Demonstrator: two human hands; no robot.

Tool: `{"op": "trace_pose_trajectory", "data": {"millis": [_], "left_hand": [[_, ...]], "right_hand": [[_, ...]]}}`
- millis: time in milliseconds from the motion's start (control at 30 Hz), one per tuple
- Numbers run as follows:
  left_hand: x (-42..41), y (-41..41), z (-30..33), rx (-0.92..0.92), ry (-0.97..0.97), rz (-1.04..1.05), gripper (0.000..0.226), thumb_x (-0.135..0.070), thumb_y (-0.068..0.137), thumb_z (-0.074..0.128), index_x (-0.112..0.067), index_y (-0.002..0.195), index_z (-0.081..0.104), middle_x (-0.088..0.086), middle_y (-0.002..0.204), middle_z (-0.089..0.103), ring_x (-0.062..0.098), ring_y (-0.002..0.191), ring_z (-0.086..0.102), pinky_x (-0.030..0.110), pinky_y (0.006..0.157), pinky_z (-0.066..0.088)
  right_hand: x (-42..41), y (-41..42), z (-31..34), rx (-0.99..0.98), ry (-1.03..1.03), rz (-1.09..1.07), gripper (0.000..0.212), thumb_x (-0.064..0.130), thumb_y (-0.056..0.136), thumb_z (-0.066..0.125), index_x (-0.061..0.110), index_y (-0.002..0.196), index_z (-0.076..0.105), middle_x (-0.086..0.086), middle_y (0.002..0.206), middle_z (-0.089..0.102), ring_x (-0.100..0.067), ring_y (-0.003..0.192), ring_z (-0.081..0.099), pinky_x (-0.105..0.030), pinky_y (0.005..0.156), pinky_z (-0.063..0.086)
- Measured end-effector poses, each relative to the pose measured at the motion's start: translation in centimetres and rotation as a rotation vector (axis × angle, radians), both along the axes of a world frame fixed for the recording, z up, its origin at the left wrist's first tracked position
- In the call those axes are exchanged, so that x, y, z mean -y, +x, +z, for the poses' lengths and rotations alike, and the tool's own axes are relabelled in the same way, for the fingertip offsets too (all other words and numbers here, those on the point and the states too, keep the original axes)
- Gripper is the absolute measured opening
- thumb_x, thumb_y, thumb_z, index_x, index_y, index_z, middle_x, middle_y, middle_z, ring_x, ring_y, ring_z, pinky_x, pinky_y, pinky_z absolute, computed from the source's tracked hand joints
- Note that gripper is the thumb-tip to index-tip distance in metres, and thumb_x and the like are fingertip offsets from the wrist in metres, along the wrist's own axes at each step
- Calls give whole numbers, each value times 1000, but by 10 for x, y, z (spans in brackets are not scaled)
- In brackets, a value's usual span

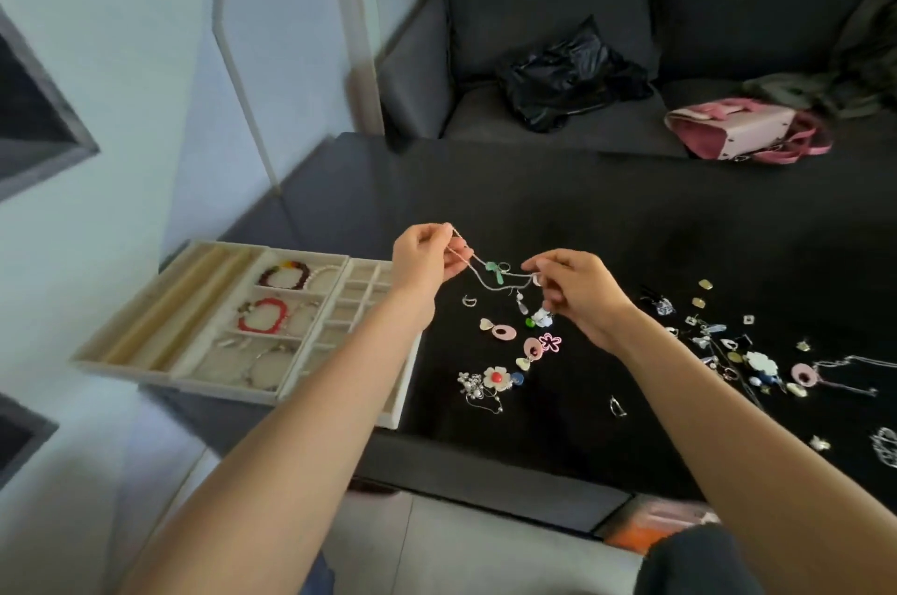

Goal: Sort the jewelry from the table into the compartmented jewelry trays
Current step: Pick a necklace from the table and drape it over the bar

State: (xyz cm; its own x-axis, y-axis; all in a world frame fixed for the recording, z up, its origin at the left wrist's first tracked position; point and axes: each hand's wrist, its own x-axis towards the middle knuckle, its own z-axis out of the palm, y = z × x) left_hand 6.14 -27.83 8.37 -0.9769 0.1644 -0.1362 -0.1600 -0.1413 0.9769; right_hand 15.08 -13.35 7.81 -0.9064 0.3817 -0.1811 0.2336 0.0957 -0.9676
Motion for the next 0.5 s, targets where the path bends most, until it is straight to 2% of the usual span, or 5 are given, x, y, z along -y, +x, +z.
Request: {"op": "trace_pose_trajectory", "data": {"millis": [100, 267, 367, 433, 500], "left_hand": [[35, 4, 22, 30, 98, 97, 17, -8, 94, 53, -11, 78, 57, 2, 68, 56, 8, 54, 51, 18, 51, 46], [102, 16, 46, -9, 112, 148, 17, -3, 90, 53, -11, 77, 60, 3, 71, 59, 8, 54, 42, 14, 41, 33], [147, 23, 52, -11, 106, 206, 18, -1, 88, 52, -12, 75, 59, 2, 69, 56, 5, 47, 43, 15, 42, 30], [180, 28, 55, -13, 115, 258, 17, 0, 86, 54, -13, 76, 59, 1, 63, 54, 2, 38, 43, 21, 47, 29], [212, 32, 55, -38, 135, 311, 18, 2, 86, 56, -13, 77, 60, -2, 54, 55, 3, 39, 46, 20, 47, 35]], "right_hand": [[23, 7, 17, 15, 110, 100, 24, 20, 98, 48, 6, 98, 67, -1, 67, 42, -8, 54, 37, -19, 51, 37], [74, 9, 35, 14, 222, 187, 24, 22, 96, 54, 4, 85, 67, -2, 61, 40, -9, 52, 35, -19, 49, 34], [105, 4, 39, -13, 191, 165, 26, 22, 94, 57, 4, 77, 66, -3, 58, 39, -9, 50, 36, -18, 47, 34], [126, 1, 40, -25, 134, 181, 24, 19, 94, 58, 1, 80, 67, -4, 59, 40, -10, 51, 36, -19, 48, 35], [149, -4, 39, -31, 80, 197, 22, 15, 94, 58, -2, 87, 69, -3, 61, 44, -10, 52, 40, -21, 52, 40]]}}
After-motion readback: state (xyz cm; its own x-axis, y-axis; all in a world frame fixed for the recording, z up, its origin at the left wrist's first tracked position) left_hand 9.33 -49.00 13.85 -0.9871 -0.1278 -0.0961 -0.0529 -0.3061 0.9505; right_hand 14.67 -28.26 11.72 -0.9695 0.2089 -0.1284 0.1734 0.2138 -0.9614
